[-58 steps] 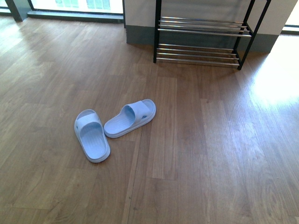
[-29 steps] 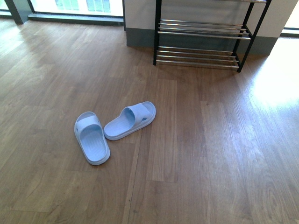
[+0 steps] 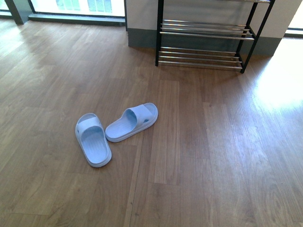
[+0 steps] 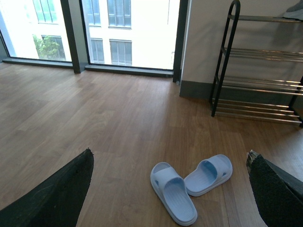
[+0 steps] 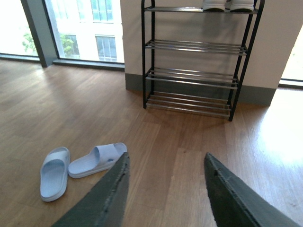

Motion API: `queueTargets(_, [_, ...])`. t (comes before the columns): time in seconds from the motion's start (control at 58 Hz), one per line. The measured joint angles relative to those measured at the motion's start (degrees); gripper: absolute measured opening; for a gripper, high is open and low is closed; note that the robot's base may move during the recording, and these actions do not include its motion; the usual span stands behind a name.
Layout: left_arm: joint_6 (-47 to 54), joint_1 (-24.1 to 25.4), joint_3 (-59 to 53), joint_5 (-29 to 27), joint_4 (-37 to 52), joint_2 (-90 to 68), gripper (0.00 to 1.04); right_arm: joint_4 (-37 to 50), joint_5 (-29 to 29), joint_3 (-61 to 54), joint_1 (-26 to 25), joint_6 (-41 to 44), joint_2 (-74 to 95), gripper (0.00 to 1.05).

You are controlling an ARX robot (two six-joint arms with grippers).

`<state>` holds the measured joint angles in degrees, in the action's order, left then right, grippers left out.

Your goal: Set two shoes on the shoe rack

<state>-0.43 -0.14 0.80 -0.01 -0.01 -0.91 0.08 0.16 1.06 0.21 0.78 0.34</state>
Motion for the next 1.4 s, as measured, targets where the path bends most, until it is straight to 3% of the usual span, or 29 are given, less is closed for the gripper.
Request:
queueTargets(0.276, [0.0,0.0,0.0,0.0,0.0,0.0,0.95,0.0,0.0,0.0,0.0,-0.2,0.0,0.97])
queueTargets(1.396, [0.0,0.0,0.0,0.0,0.0,0.0,0.95,-0.1,-0.2,0.0,-0.1,-0.3,-0.1,0.96])
